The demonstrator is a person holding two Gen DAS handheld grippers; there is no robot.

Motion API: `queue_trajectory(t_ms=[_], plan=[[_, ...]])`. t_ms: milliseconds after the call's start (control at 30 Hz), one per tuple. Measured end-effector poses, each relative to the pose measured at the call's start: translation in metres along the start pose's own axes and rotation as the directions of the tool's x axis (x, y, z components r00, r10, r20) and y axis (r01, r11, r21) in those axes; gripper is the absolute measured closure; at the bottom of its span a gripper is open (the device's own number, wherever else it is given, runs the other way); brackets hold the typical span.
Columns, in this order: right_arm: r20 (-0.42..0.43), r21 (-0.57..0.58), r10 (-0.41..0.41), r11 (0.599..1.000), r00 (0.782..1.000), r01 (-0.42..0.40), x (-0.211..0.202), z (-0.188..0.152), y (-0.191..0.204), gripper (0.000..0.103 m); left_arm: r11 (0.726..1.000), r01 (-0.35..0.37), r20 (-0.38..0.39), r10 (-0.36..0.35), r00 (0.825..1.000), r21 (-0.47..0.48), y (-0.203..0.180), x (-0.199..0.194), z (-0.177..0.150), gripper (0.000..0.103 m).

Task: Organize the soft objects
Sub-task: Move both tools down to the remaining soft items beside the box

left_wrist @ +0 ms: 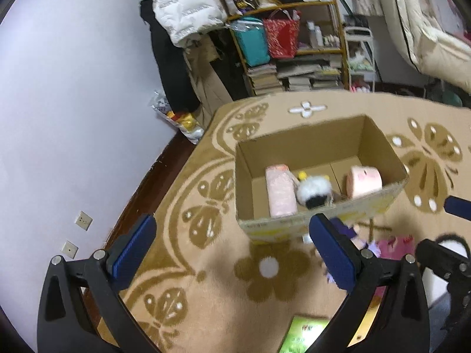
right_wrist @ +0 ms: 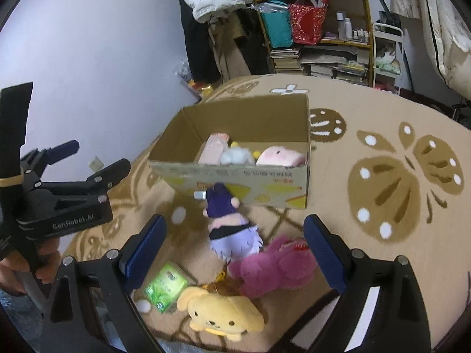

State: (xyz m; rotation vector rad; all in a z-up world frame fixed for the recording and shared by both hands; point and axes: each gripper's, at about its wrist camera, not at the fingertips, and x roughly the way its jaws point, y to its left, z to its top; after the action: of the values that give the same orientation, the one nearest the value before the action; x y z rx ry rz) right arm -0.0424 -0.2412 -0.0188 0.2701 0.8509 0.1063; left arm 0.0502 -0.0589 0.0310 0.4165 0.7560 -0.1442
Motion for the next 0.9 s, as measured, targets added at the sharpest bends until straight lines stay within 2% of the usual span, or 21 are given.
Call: queue_trajectory(t_ms=[100, 167, 300, 533, 667, 800, 900], plan=[[-0.031, -0.016, 0.018, 1.0, 0.999, -0.019, 0.001, -0.005, 0.006, 0.005, 0.999, -0.019, -0.027, 0.02, 0.999, 0.04, -0.004, -0.002, -0.011, 0.0], [-0.063, -0.024, 0.029, 0.999, 0.998, -0.031, 0.003, -0.009, 0.01, 0.005, 0.999, -0.005, -0.051, 0.007, 0.999, 0.047, -0.005, -0.001, -0.017, 0.0], [-0.142, -0.049, 0.034, 0.998, 0.989, -0.041, 0.011, -0.019, 0.016, 0.005, 1.0, 0.026, -0.103, -0.027, 0.994, -0.008, 0.003, 0.004, -0.029, 0.0], [-0.243, -0.1, 0.012, 0.994, 0.97, -0.038, 0.031, -0.033, 0.026, 0.005, 0.993, 0.092, -0.207, -0.106, 0.973, -0.079, 0.011, 0.022, -0.052, 0.001], [-0.289, -0.102, 0.009, 0.994, 0.957, -0.04, 0.042, -0.039, 0.027, 0.005, 0.991, 0.114, -0.239, -0.127, 0.963, -0.065, 0.006, 0.031, -0.061, 0.001], [-0.328, -0.101, 0.001, 0.994, 0.945, -0.036, 0.051, -0.045, 0.027, 0.005, 0.986, 0.16, -0.282, -0.168, 0.945, -0.053, -0.003, 0.039, -0.072, 0.001], [-0.354, -0.108, -0.013, 0.994, 0.935, -0.027, 0.056, -0.048, 0.028, 0.005, 0.983, 0.175, -0.29, -0.185, 0.939, -0.061, -0.005, 0.044, -0.078, 0.001]])
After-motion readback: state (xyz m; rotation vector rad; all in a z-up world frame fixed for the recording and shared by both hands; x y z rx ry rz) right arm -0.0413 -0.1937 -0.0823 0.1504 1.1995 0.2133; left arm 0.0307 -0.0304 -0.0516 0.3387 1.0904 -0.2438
